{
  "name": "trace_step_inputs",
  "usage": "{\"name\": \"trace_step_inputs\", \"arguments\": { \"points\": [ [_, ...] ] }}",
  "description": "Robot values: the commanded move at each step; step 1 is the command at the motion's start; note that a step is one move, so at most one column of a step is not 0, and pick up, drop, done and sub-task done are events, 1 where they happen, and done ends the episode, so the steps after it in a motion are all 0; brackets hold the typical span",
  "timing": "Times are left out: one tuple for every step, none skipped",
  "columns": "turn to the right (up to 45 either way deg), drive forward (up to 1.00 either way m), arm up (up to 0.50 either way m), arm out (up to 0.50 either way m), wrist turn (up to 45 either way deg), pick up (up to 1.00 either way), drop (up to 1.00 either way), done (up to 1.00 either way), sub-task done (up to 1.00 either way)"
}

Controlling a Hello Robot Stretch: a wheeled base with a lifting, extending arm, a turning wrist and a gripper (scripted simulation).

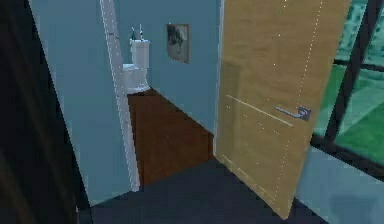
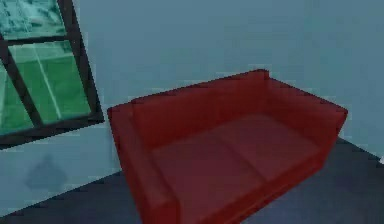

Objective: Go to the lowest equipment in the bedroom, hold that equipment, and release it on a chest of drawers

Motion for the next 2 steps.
{"name": "trace_step_inputs", "arguments": {
  "points": [
    [0.0,1.00,0.00,0.00,0.0,0.00,0.00,0.00,0.00],
    [-3.0,0.00,0.00,0.00,0.0,0.00,0.00,0.00,0.00]
  ]
}}
